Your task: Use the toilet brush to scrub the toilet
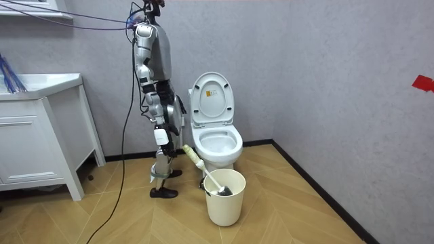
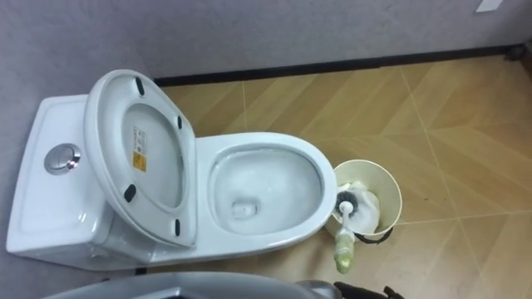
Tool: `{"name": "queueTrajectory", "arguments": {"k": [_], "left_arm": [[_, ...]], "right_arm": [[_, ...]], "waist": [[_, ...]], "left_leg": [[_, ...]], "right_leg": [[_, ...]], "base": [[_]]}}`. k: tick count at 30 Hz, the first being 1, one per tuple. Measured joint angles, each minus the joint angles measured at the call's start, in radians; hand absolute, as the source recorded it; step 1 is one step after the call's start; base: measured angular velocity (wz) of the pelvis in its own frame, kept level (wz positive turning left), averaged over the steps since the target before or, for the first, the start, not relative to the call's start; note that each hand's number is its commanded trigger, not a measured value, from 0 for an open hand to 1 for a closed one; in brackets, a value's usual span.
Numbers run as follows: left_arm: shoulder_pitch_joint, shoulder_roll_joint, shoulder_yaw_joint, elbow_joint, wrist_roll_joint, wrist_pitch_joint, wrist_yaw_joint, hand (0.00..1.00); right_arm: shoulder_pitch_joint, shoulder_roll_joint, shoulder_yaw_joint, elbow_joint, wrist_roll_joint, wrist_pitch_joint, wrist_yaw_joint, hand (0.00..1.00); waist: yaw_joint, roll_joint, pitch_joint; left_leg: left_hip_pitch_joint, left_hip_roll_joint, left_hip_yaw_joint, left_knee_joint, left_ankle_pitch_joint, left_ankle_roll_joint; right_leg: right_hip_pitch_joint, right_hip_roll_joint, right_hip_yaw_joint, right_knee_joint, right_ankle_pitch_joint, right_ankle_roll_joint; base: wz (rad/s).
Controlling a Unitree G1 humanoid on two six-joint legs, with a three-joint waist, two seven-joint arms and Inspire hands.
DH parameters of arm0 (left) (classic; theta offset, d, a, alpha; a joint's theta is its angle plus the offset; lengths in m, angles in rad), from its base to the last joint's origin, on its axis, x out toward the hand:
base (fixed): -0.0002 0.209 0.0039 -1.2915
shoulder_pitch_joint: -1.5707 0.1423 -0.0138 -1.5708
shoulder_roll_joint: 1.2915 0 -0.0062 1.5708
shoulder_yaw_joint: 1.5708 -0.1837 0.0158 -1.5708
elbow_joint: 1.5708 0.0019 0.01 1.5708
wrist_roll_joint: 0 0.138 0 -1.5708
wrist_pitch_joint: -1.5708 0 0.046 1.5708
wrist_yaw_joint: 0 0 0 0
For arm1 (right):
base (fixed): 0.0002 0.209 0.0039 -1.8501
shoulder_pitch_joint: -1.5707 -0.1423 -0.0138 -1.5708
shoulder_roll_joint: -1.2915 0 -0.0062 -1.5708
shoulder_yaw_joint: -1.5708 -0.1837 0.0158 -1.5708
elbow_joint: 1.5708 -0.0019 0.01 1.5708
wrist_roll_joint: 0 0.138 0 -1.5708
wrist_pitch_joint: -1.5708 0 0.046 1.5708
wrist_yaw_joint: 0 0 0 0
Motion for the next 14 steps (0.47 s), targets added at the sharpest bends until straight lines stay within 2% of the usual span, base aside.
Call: {"name": "queueTrajectory", "arguments": {"k": [5, 9, 14], "left_arm": [[0.011, 0.001, 0.005, 0.001, 0.067, 0.011, -0.024, 0.0], [0.011, 0.001, 0.009, 0.002, 0.125, 0.034, -0.041, 0.0], [0.01, 0.001, 0.01, 0.002, 0.137, 0.066, -0.068, 0.0]], "right_arm": [[-0.01, -0.003, -0.002, 0.042, -0.1, -0.001, 0.045, 0.0], [-0.021, -0.016, 0.0, 0.078, -0.21, 0.002, 0.074, 0.0], [-0.022, -0.036, 0.031, 0.106, -0.331, 0.046, 0.093, 0.0]], "waist": [[0.001, -0.009, 0.003], [0.006, -0.012, 0.0033], [0.006, -0.008, 0.0009]], "left_leg": [[0.0, 0.0, 0.0, 0.0, 0.0, 0.0], [0.0, -0.001, -0.001, 0.0, 0.0, 0.0], [0.001, -0.001, -0.003, -0.002, 0.0, 0.0]], "right_leg": [[0.0, 0.0, 0.004, -0.002, 0.0, 0.0], [0.0, 0.0, -0.001, -0.001, 0.0, 0.0], [0.001, 0.0, -0.002, -0.001, 0.0, 0.0]], "base": [[0.0], [0.0], [0.0]]}}
